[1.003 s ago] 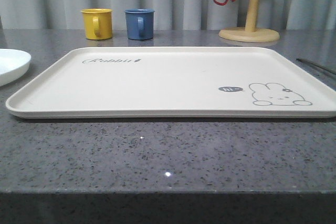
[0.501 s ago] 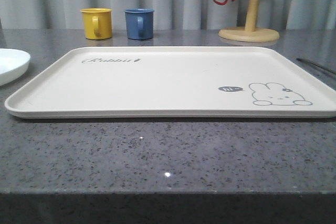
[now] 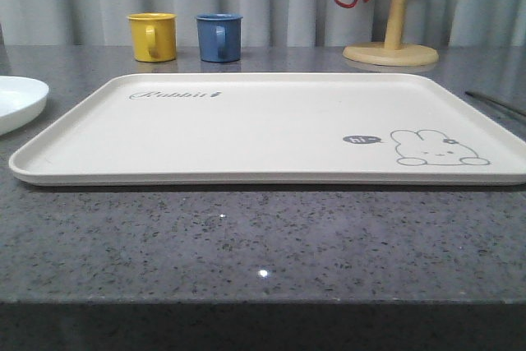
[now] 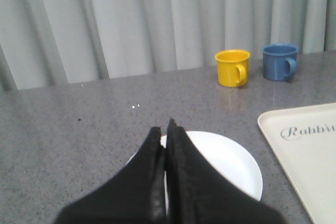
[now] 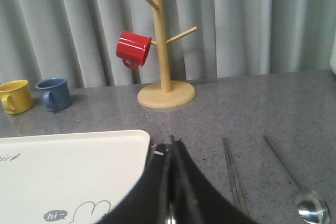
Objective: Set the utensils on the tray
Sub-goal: 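Move the left gripper down to grasp the white plate's rim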
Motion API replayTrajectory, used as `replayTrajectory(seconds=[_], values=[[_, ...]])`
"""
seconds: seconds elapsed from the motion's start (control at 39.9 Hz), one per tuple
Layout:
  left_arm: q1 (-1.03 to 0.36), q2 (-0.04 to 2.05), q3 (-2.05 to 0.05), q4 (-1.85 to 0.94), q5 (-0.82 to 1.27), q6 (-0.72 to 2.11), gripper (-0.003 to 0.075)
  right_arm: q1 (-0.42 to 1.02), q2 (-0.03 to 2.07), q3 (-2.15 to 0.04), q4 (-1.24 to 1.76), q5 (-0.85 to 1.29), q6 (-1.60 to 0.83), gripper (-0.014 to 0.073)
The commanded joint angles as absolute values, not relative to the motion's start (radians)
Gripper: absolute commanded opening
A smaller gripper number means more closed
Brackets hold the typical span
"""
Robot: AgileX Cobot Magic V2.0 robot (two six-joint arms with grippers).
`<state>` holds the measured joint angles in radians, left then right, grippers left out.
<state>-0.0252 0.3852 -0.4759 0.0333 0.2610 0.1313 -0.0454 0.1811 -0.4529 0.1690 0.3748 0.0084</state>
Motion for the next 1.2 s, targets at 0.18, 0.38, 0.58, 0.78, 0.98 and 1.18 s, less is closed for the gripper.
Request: replayTrajectory(seconds=[0.18,0.38,0.58,0.78,0.98,1.18], values=[[-0.025,0.462,-0.532,0.034,0.188,0.123,-0.0018,-0.051,0.355,-0.579,0.173,0.354,0.005,-0.0067],[-0.025,0.462,-0.532,0.031,0.190,0.123,0.0085,-0.051,0.355,-0.579,0.173,0.356,0.005,-0.0001],[-0.025,0.462,-0.532,0.023,0.190,0.123,0.0536,-0.051,0.355,-0.579,0.173,0.364,0.005,0.0400],[-0.025,0.462,-0.532,0.023,0.190,0.123,0.0640,-0.051,0.355,-0.579,0.173,0.363,0.005,0.0561],[-0.025,0.474,-0.537,-0.015,0.197,0.123,0.0640,-0.051,0.355,-0.579,0.173,0.363,0.005,0.0561],[-0.025,0.674,-0.701,-0.029,0.463,0.125,0.0640,-0.051,0.355,-0.579,0.173,0.363,0.005,0.0561]])
